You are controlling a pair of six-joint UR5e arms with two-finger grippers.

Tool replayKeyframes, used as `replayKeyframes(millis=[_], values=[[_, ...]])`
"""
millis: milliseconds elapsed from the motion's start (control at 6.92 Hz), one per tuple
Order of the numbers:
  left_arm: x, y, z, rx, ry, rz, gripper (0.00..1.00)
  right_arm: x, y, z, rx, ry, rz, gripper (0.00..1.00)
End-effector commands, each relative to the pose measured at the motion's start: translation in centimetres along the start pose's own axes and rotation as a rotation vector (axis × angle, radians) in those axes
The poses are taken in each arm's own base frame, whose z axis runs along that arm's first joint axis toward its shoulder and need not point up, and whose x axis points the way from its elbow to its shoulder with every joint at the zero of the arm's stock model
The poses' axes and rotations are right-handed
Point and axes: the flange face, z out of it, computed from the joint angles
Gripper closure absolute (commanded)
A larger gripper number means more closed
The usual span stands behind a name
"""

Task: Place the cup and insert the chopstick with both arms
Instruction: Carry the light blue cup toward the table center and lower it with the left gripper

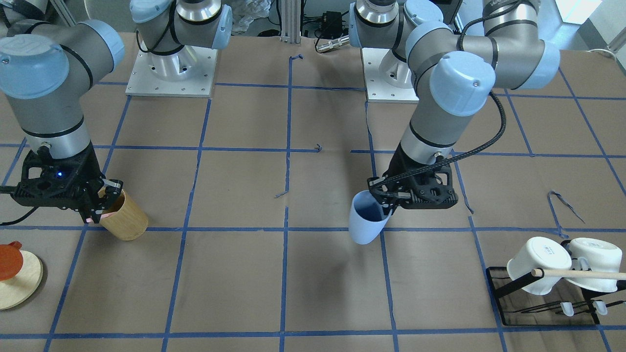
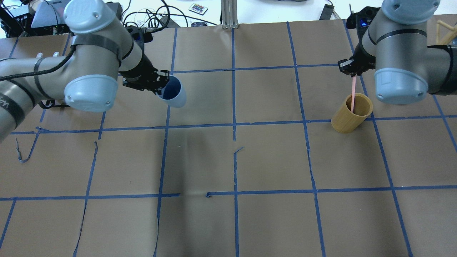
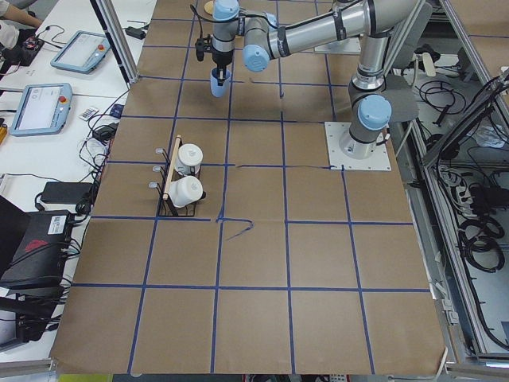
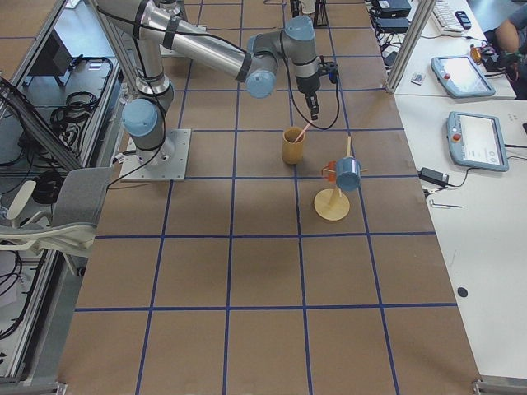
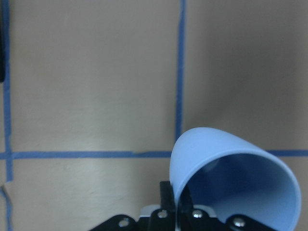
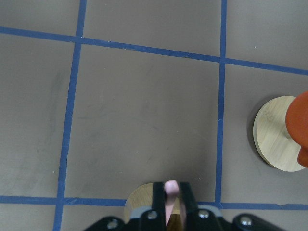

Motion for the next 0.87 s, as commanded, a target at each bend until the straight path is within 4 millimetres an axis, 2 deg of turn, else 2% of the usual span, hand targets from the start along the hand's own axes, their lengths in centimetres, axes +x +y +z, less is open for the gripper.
replayKeyframes(millis=[0, 144, 289, 433, 722], values=[[6.2, -2.8, 4.0, -0.01, 0.069, -0.092, 1.0, 0.2, -0.1, -0.2, 0.005, 0.003, 0.007, 1.0], [8.2, -4.5, 5.8, 0.019, 0.086, -0.148, 1.0, 0.3, -0.3, -0.6, 0.012, 0.007, 0.008, 1.0], [10.5, -5.2, 8.7, 0.0, 0.07, -0.131, 1.0, 0.4, -0.3, -1.1, 0.018, 0.012, 0.013, 1.0], [12.4, -5.3, 10.1, 0.001, 0.04, -0.123, 1.0, 0.6, -0.6, -1.7, 0.028, 0.015, 0.016, 1.0], [12.9, -4.8, 10.4, -0.013, 0.035, -0.111, 1.0, 1.2, -1.7, -3.1, 0.056, 0.02, 0.025, 1.0]])
